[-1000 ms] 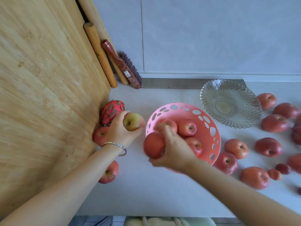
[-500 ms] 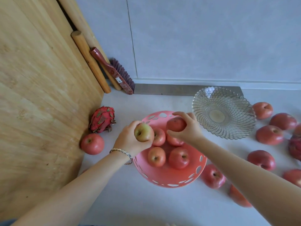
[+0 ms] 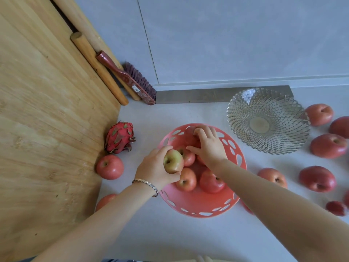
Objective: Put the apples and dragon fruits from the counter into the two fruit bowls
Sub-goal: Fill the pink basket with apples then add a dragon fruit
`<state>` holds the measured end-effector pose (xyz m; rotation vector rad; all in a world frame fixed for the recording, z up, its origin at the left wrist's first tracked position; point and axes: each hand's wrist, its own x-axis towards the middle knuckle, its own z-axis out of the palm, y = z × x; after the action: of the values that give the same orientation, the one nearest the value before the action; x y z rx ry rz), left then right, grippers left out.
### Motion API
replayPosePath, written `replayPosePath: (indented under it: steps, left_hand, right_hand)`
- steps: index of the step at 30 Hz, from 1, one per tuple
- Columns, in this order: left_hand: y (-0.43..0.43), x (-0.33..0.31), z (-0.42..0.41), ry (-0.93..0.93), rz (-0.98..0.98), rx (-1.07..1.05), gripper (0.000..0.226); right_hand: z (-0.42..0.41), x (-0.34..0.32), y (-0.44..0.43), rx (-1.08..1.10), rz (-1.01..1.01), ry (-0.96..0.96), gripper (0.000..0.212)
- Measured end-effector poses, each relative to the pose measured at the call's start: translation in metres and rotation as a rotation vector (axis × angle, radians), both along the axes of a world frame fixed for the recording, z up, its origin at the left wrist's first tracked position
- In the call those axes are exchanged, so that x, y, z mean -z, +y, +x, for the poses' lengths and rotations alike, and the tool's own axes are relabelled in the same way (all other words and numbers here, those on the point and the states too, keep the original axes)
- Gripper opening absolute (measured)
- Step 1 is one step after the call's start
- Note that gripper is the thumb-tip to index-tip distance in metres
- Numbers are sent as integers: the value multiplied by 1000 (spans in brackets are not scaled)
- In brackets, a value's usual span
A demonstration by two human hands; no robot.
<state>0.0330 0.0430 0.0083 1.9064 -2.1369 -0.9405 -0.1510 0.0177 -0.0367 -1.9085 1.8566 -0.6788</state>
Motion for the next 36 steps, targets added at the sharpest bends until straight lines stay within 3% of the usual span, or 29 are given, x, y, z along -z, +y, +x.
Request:
replayPosePath:
  steps: [5, 11, 14, 17, 24, 29, 33, 36]
  left_hand:
    - [1, 5, -1, -154, -78, 85, 78]
    - [-7, 2, -1, -71, -70, 18, 78]
    - [-14, -4, -2, 9, -56, -62, 75]
    - [-18, -8, 0, 42, -27, -94, 71]
    - [-9, 4, 2, -174, -74, 89, 95]
    - [0, 17, 15, -152, -156, 144, 72]
    - [5, 18, 37, 56, -221, 171, 47]
    - [3, 15, 58, 147, -328, 43, 30]
  right_hand:
    - [4, -8, 3, -46, -27, 36, 41]
    - [17, -17, 2, -130, 52, 190, 50]
    - [25, -24, 11, -97, 76, 126, 69]
    - [32, -27, 21, -288, 131, 2, 85]
    - [48, -12, 29, -325, 262, -73, 78]
    - [54, -2, 36, -293, 279, -12, 82]
    - [54, -4, 41, -229, 304, 21, 76]
    - [53, -6, 38, -234, 294, 144, 74]
